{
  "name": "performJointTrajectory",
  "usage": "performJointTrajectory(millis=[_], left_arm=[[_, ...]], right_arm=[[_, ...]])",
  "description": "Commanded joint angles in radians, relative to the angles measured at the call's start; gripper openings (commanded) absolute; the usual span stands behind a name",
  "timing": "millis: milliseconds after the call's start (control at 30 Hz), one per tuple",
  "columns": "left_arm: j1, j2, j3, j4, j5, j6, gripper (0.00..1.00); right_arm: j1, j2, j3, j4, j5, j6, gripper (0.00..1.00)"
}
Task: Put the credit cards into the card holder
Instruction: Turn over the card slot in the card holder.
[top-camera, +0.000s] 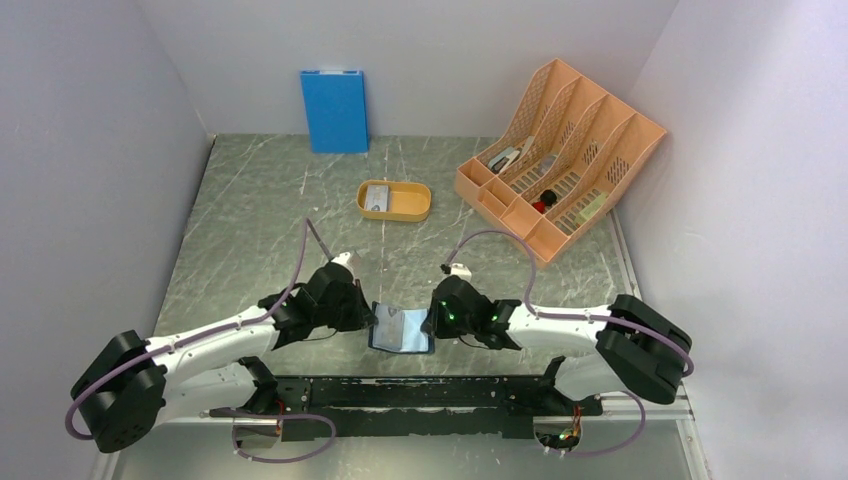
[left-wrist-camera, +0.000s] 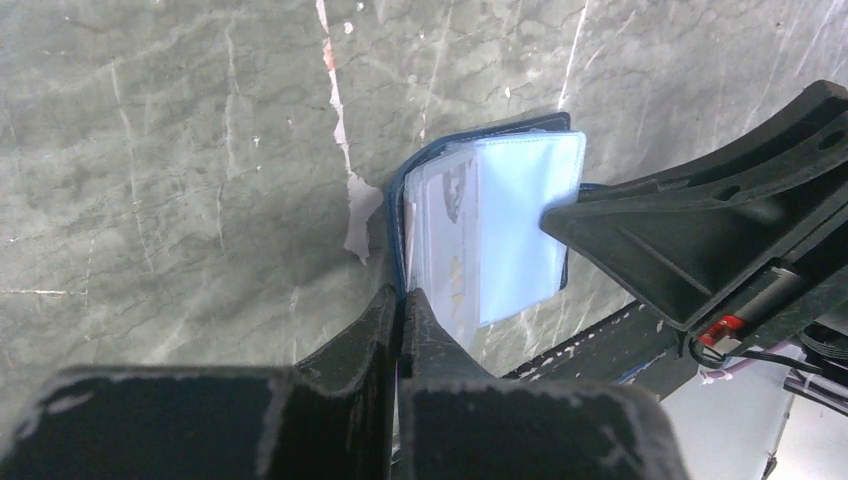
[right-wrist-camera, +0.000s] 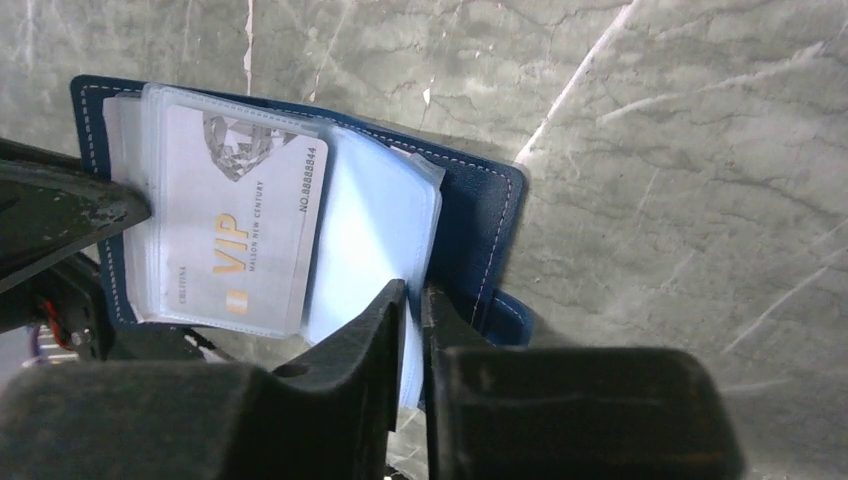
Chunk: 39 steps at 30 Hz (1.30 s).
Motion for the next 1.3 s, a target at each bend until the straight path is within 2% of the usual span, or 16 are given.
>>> performJointTrajectory(millis=[0, 67, 100, 233, 267, 333, 500, 700, 933, 1267], left_arm=[[-0.004, -0.017, -0.016, -0.011, -0.022, 0.005, 0.05], [-0.004, -0.025, -0.002, -0.038, -0.024, 0.021, 0.05], [-0.004, -0.033, 0.01, -0.058, -0.024, 0.031, 0.11], [-0.005, -0.09, 0.063, -0.137, -0.075, 0.085, 0.53], [-0.004, -0.108, 0.078, -0.158, -0.086, 0.099, 0.6], [-0.005, -0.136, 0.111, -0.202, -0.105, 0.125, 0.66], [-0.004, -0.159, 0.154, -0.205, -0.084, 0.161, 0.68], [-0.005, -0.095, 0.066, 0.024, 0.082, 0.121, 0.63], [-0.015, 0.036, 0.025, 0.159, 0.114, 0.098, 0.64], [-0.017, 0.059, 0.01, 0.19, 0.091, 0.075, 0.68]], right_arm=[[-0.014, -0.036, -0.034, 0.055, -0.042, 0.01, 0.09], [-0.017, -0.049, -0.035, 0.067, -0.056, -0.001, 0.02], [-0.019, -0.053, -0.032, 0.067, -0.064, -0.008, 0.0], [-0.028, -0.063, -0.016, 0.066, -0.086, -0.036, 0.0], [-0.031, -0.065, -0.014, 0.068, -0.105, -0.04, 0.0], [-0.033, -0.064, -0.005, 0.068, -0.12, -0.044, 0.0], [-0.039, -0.052, 0.012, 0.078, -0.144, -0.047, 0.0], [-0.053, -0.049, -0.027, 0.192, -0.222, -0.007, 0.0], [-0.063, -0.04, -0.1, 0.381, -0.318, 0.055, 0.0], [-0.086, -0.03, -0.12, 0.426, -0.348, 0.051, 0.31]])
